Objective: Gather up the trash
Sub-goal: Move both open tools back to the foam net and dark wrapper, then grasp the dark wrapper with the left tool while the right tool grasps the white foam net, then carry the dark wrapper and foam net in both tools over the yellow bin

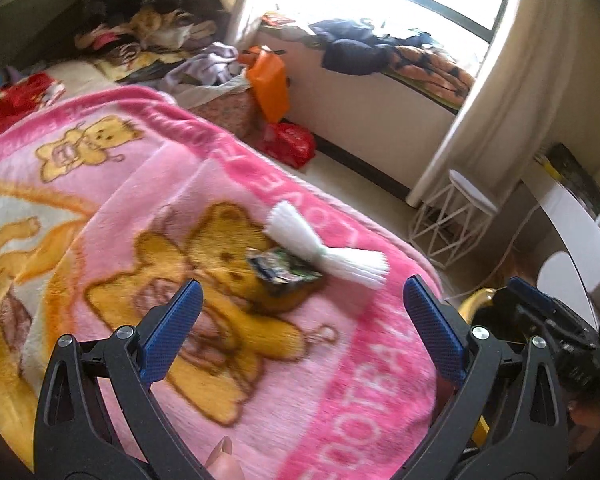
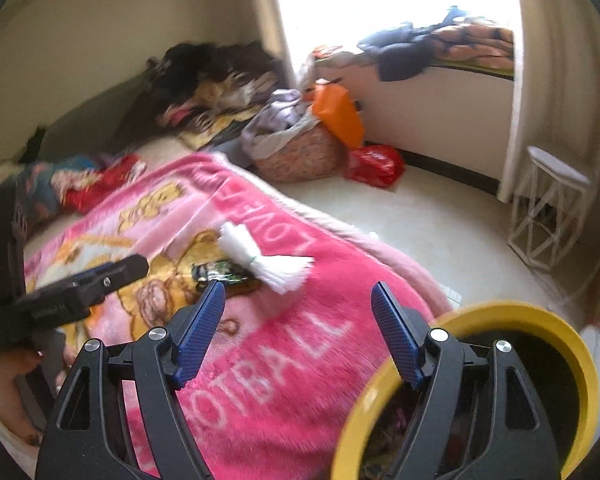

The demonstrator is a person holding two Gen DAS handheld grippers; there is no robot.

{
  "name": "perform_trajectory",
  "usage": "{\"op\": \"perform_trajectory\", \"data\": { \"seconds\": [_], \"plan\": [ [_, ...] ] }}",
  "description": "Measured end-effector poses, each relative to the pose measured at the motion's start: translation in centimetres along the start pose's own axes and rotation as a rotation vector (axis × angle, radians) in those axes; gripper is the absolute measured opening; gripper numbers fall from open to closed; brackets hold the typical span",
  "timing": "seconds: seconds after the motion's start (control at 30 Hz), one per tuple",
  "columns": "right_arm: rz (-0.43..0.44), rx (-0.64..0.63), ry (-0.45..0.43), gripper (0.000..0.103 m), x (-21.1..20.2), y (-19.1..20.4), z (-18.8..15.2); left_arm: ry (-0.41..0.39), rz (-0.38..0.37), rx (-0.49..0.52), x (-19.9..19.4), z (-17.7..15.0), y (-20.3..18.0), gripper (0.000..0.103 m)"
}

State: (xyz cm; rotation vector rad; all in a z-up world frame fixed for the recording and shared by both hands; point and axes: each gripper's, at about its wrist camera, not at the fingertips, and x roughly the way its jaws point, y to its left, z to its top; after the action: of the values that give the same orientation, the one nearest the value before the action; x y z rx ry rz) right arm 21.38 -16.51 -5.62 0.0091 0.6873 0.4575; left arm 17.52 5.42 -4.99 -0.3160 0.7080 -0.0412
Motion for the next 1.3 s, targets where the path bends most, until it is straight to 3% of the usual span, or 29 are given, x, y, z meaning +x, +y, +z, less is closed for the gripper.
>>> {"op": "perform_trajectory", "data": {
  "seconds": [0.07, 0.23, 0.4, 0.5, 0.7, 0.83, 0.93, 1.3],
  "plan": [
    [0.001, -0.052, 0.023, 0.073, 2.1, 0.9, 0.7, 0.015, -0.003, -0.032, 0.7, 0.2, 1.1, 0.092],
    [-0.015, -0.165, 0.092, 0.072, 6.6, 2.2, 1.3, 0.062, -0.028, -0.107, 2.6, 0.6, 3.1, 0.070],
    [-0.047, -0.280, 0.178, 0.066, 11.4, 2.9, 1.5, 0.123, -0.064, -0.170, 5.0, 0.7, 4.4, 0.056],
    [-0.039, -0.267, 0.251, 0.055, 13.6, 2.5, 1.7, 0.152, -0.094, -0.217, 6.3, 0.6, 5.0, 0.050],
    [-0.017, -0.215, 0.347, 0.051, 16.4, 2.3, 1.8, 0.198, -0.137, -0.286, 8.6, 0.3, 5.6, 0.043],
    [-0.020, -0.176, 0.404, 0.035, 17.8, 2.2, 1.1, 0.228, -0.135, -0.304, 9.8, -0.3, 5.6, 0.024],
    [-0.012, -0.152, 0.392, 0.025, 17.6, 2.0, 0.8, 0.231, -0.139, -0.307, 10.0, -0.5, 5.4, 0.011],
    [0.037, 0.037, 0.260, 0.021, 11.2, 0.5, 0.8, 0.154, -0.123, -0.199, 6.6, -0.6, 3.6, 0.008]
  ]
}}
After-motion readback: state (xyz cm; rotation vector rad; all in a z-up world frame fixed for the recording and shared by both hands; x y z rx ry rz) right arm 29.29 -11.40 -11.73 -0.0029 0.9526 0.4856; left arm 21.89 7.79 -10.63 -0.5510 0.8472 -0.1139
